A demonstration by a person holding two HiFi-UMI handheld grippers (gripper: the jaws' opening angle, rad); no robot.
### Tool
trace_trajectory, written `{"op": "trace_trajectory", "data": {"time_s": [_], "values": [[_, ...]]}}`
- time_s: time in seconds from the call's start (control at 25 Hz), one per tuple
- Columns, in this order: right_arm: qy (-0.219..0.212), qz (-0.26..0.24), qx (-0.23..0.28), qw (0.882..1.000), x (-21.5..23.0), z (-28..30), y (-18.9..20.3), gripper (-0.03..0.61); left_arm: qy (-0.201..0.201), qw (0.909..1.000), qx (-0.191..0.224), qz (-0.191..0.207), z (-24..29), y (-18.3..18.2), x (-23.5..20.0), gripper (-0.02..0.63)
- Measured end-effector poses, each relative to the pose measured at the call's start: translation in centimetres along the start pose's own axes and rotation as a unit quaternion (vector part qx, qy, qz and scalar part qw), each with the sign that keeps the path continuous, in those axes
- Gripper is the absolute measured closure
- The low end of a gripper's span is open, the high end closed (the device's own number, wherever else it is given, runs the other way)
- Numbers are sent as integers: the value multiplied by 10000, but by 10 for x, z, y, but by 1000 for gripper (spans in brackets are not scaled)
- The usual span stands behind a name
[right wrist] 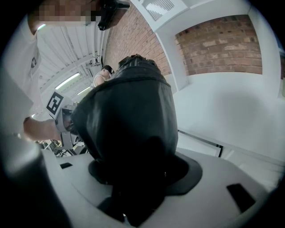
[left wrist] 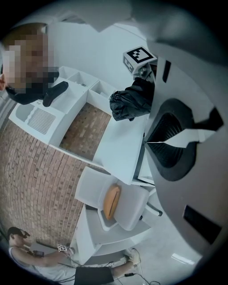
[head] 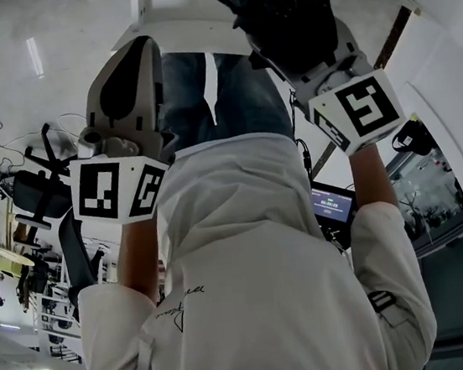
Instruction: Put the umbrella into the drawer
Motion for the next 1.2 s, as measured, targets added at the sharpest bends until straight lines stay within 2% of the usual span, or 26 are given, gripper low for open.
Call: {"op": "trace_trajectory", "data": {"time_s": [0.6, 1.2], "values": [[-18, 5, -190, 9998, 12, 14, 10, 328, -119, 9998, -139, -123, 10, 8, -16, 597], [-62, -35, -345, 9994, 24, 23, 18, 328, -43, 9996, -244, -145, 23, 13, -13, 595]]}}
Point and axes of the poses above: the fingertips, and each gripper's own axes: z forward along the fingers, x to its right, y out of its underside, the point moved 4 cm from there along -z, backward along the fingers, and after that the axes turned 3 degrees about x, right-handed, at the moved point
